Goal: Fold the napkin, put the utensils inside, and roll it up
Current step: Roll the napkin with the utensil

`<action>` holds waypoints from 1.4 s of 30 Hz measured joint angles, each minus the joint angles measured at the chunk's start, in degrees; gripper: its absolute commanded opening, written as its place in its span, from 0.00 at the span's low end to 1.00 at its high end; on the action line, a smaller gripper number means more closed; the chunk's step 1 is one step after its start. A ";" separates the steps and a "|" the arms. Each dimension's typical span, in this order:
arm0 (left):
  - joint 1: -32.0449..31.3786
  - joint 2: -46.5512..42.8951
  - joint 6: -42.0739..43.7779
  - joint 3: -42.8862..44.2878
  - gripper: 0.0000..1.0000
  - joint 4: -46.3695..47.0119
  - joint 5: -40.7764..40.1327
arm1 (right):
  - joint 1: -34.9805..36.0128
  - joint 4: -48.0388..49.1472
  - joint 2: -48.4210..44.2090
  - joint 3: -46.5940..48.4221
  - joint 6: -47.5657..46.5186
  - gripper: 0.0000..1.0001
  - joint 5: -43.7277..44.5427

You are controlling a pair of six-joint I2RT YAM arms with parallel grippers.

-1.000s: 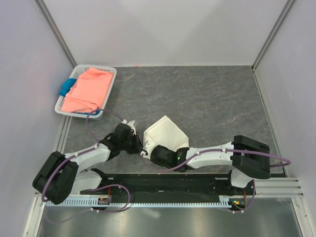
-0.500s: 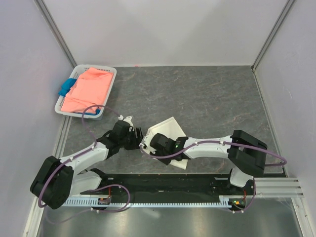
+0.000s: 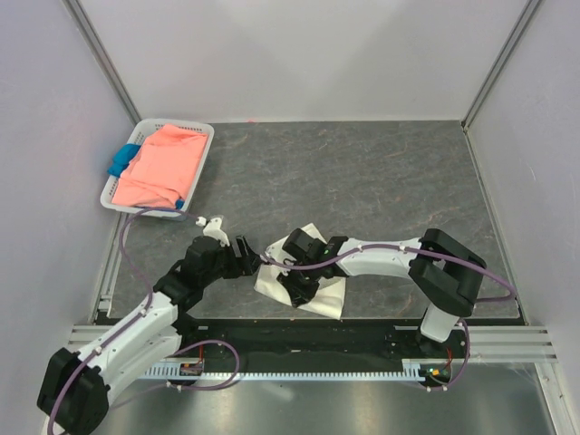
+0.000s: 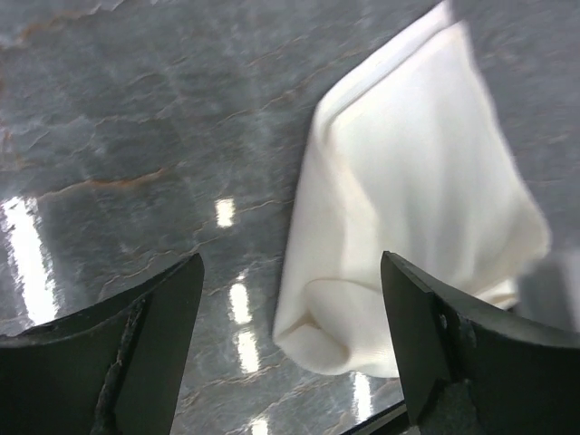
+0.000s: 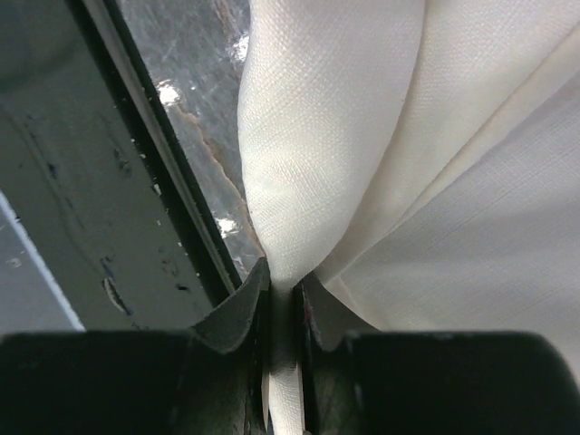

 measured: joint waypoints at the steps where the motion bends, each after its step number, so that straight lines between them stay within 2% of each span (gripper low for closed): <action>1: 0.00 -1.88 0.00 -0.79 0.84 0.92 0.83 | -0.63 0.00 0.33 0.00 -0.02 0.17 -1.68; 5: 0.04 -4.94 0.00 -4.24 0.79 5.55 5.57 | -3.56 -0.09 2.08 0.33 -0.28 0.17 -8.39; 14: 0.04 -2.91 0.00 -7.93 0.69 9.46 12.72 | -9.90 -1.31 8.59 2.64 -0.46 0.17 -23.30; 19: 0.04 -1.09 0.00 -8.59 0.66 11.67 14.53 | -11.58 -2.49 11.76 4.20 -0.50 0.21 -28.09; 28: 0.04 4.59 0.13 -8.85 0.55 15.96 16.06 | -13.18 -4.55 15.47 6.29 -0.48 0.20 -32.92; 31: 0.04 6.14 0.22 -8.85 0.45 17.11 16.31 | -13.20 -4.68 15.63 6.40 -0.48 0.20 -33.09; 34: 0.04 7.43 0.26 -8.85 0.31 18.01 16.72 | -13.31 -4.68 15.65 6.40 -0.48 0.24 -33.14; 35: 0.04 7.72 0.24 -8.85 0.24 18.18 16.87 | -13.38 -4.70 15.65 6.40 -0.46 0.25 -33.16; 38: 0.04 8.41 0.33 -8.74 0.11 18.27 17.33 | -13.62 -4.76 15.65 6.43 -0.31 0.34 -33.29; 42: 0.02 8.66 0.24 -7.50 0.03 16.04 16.57 | -13.90 -5.38 14.86 6.58 0.52 0.54 -33.64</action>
